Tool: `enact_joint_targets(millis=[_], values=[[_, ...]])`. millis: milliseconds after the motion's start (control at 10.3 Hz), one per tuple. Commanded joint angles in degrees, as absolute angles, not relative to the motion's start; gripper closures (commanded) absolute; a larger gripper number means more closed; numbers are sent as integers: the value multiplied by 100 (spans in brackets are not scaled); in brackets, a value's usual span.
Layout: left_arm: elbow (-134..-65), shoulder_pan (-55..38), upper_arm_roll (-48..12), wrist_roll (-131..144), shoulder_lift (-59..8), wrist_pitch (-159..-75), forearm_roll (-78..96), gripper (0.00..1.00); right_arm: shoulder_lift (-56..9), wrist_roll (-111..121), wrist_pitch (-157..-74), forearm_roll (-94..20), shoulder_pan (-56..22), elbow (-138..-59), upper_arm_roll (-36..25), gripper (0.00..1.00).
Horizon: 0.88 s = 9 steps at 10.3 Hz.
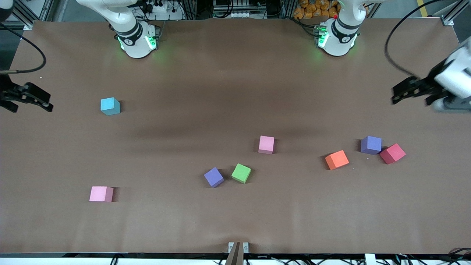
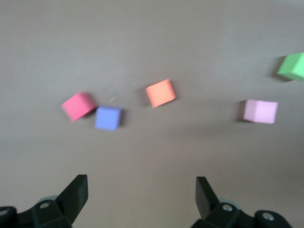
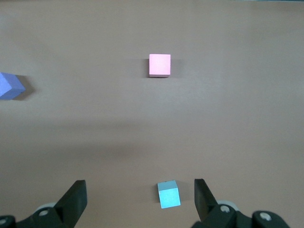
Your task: Arrange blocks into number 1
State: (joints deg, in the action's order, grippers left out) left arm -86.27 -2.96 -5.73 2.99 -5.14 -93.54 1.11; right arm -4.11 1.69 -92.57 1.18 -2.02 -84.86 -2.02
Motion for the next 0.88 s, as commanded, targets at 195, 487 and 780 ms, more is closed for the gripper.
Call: enact_joint_targets(millis=[195,487,780], values=[[-8578,-1659,-519,334,-1808,-11728,149,0,-1080,97,-9773,-498,-475,-8455,-167,0],[-8526,-2905,321,256,-2905,-13581,202,0,-1571,158,-10456,-615,-684,-8411,-167,0],[-7886,-3497,439,237,-4198,-14605,403,0,-1994,158,-11187,-615,-905,-8411,-158,0]])
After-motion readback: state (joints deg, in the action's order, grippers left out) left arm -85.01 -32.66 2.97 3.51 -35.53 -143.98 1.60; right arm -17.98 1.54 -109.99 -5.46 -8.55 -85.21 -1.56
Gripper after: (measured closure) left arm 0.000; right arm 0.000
